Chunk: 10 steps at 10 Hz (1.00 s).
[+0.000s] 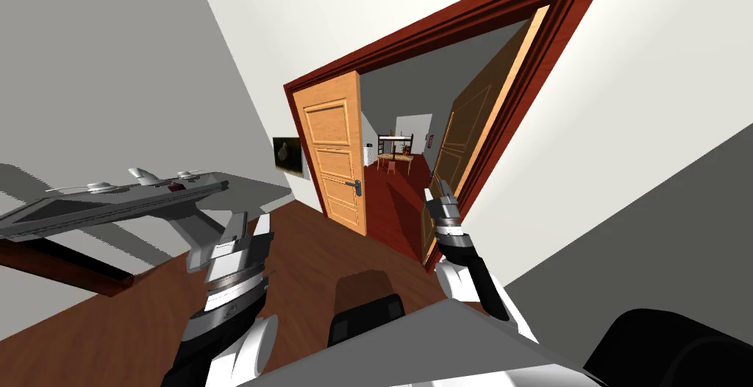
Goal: Push the door open
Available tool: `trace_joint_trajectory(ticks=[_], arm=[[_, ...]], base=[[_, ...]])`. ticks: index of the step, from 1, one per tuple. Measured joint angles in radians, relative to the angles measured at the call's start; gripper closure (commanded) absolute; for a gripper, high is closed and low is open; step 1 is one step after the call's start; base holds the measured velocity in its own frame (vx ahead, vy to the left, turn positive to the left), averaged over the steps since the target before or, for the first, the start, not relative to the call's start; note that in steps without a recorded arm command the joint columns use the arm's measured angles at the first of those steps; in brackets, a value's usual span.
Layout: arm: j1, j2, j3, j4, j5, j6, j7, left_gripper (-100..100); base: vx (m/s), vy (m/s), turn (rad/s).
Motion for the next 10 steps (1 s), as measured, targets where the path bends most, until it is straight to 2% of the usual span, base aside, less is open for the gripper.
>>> trace_joint_trajectory(ticks=[3,5,6,8,10], arm=[[-0.032,0.02,-0.02,0.049,-0.001,0.023,0.007,-100],[-0.06,0.03,-0.043,0.104,-0.004,0.032,0.01,-100],[-0.08,0.045,-0.048,0.124,-0.001,0.053,0.017,-100],[-0.105,0.051,-0.074,0.177,-0.005,0.068,0.021,-100],[-0.127,0.075,-0.08,0.215,0.003,0.09,0.038,-100]], base=[[0.09,0.066,-0.078],[0.141,0.083,-0.117],[0.137,0.102,-0.114],[0.091,0.076,-0.081],[0.091,0.092,-0.099]])
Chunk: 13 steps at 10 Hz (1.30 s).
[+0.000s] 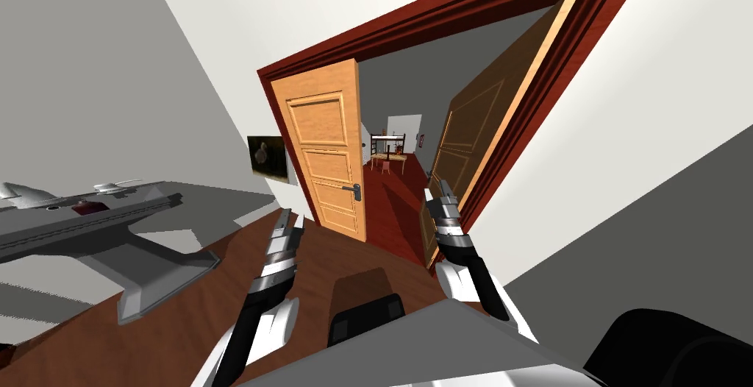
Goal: Push the door open
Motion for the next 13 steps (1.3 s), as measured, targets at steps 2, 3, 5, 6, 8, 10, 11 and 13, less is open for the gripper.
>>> trace_joint_trajectory(ticks=[2,3,5,6,8,10,11,13], arm=[[-0.039,0.012,-0.023,0.063,0.0,0.02,0.01,-100],[-0.059,0.02,-0.035,0.098,0.001,0.035,0.016,-100],[-0.083,0.022,-0.063,0.146,-0.004,0.055,0.019,-100],[-0.102,0.029,-0.07,0.171,-0.002,0.07,0.025,-100],[-0.136,0.038,-0.087,0.233,-0.001,0.085,0.036,-100],[-0.164,0.04,-0.111,0.281,-0.003,0.108,0.041,-100],[-0.179,0.049,-0.118,0.303,0.0,0.119,0.049,-100],[-0.211,0.051,-0.137,0.362,0.0,0.135,0.057,-100]], base=[[0.133,0.13,-0.15],[0.101,0.085,-0.081],[0.086,0.096,-0.118],[0.084,0.1,-0.08],[0.081,0.086,-0.114],[0.073,0.102,-0.111],[0.073,0.088,-0.103],[0.091,0.095,-0.1]])
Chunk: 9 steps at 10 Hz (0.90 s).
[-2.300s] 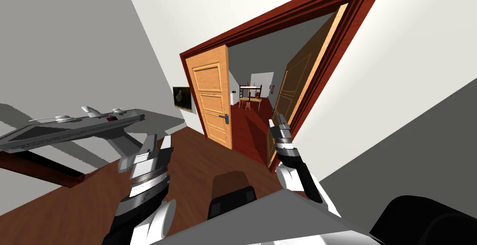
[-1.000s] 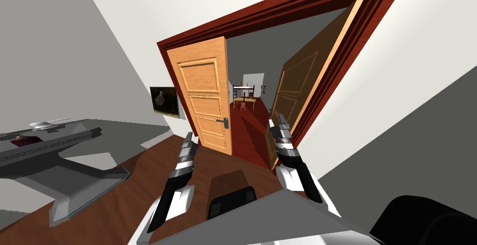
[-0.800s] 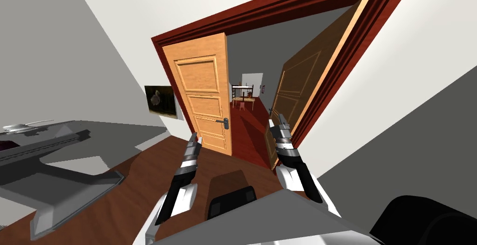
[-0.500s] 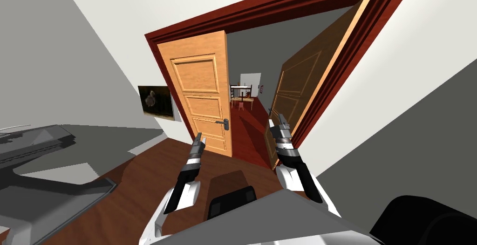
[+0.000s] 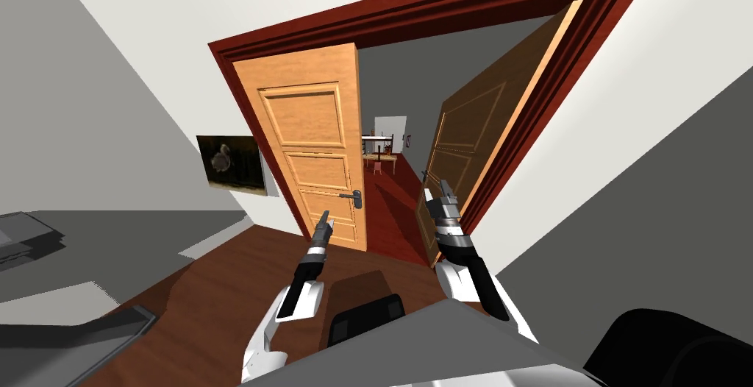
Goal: Push the door open
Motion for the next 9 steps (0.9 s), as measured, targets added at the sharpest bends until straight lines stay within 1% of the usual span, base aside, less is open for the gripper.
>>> trace_joint_trajectory(ticks=[1,2,4,5,6,7,8,9], arm=[[-0.012,0.0,-0.01,0.024,-0.001,0.009,0.003,-100],[-0.02,0.005,-0.021,0.037,0.0,0.022,0.009,-100],[-0.041,0.003,-0.041,0.088,-0.002,0.032,0.013,-100],[-0.062,0.007,-0.047,0.112,0.0,0.044,0.019,-100],[-0.074,0.007,-0.055,0.132,-0.001,0.055,0.022,-100],[-0.081,0.002,-0.065,0.145,-0.003,0.066,0.022,-100],[-0.099,0.002,-0.07,0.177,-0.002,0.069,0.025,-100],[-0.11,0.004,-0.081,0.192,-0.002,0.083,0.029,-100]], base=[[0.06,0.092,-0.093],[0.077,0.107,-0.077],[0.09,0.091,-0.092],[0.08,0.1,-0.086],[0.077,0.087,-0.079],[0.066,0.082,-0.077],[0.092,0.12,-0.12],[0.117,0.128,-0.094]])
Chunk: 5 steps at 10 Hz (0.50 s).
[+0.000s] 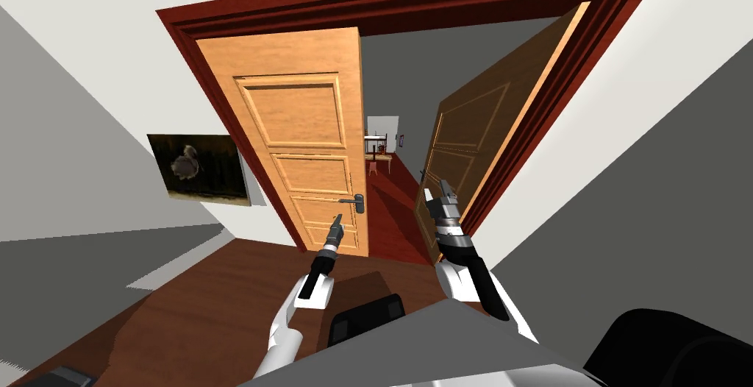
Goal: Push the door open
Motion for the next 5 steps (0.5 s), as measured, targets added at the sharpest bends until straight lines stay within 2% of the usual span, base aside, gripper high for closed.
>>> trace_joint_trajectory(ticks=[2,3,5], arm=[[-0.026,0.005,-0.016,0.044,0.002,0.017,0.011,-100],[-0.044,0.007,-0.023,0.071,0.003,0.026,0.017,-100],[-0.048,0.008,-0.021,0.08,0.004,0.025,0.017,-100]], base=[[0.107,0.108,-0.089],[0.041,0.05,-0.025],[0.149,-0.041,-0.028]])
